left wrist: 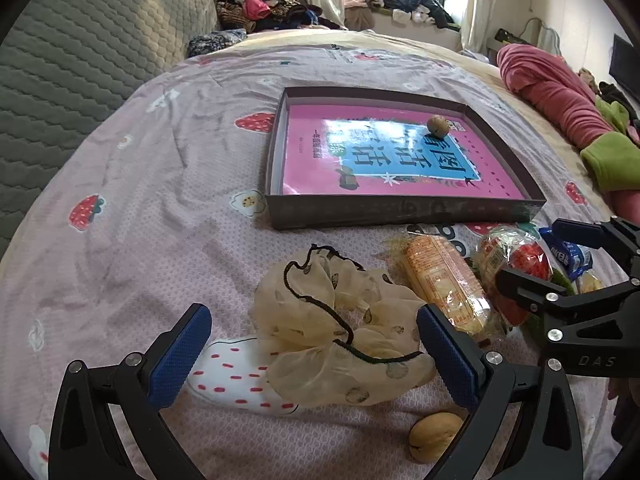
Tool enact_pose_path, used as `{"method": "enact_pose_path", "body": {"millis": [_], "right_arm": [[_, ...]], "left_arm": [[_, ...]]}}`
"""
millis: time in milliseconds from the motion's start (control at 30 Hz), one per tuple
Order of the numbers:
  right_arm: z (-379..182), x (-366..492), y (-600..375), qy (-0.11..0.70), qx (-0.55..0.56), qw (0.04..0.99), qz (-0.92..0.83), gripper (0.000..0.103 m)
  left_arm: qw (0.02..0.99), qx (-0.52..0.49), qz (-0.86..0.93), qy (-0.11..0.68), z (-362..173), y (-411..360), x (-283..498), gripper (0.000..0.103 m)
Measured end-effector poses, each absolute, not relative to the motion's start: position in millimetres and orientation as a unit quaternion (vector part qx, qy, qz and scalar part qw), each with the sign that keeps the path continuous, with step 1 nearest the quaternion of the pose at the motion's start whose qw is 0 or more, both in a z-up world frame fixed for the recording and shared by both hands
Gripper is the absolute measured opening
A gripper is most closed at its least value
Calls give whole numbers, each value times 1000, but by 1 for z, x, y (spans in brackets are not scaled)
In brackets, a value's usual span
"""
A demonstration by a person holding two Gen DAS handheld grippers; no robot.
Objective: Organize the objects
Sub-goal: 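Grasp the red candy with the right gripper while the left grasps the mesh bag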
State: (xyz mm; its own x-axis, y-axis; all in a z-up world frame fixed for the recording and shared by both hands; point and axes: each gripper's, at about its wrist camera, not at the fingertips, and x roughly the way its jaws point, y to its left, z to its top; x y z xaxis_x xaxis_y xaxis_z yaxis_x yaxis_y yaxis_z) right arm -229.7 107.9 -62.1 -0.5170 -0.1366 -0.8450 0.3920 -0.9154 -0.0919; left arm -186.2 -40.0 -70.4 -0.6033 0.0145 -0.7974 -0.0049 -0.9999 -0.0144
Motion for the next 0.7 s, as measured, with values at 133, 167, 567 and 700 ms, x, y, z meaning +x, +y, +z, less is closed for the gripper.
{"method": "enact_pose_path", "body": {"millis": [133,167,567,700], "right_arm": [[-68,-235,106,137,472,158,-856,92],[-69,-236,106,136,472,158,-857,92],[-85,-244,105,131,486,169,-847,61],[-84,-243,109,120,483,175,-849,56]], "left_arm": [[17,-450,893,0,-75,-36,-189,102],[17,-451,893,1,-76,-35,-189,102],[41,-466,884,-14,-94,-32,-192,90],[47,-468,882,-30,-97,-35,-192,77]]}}
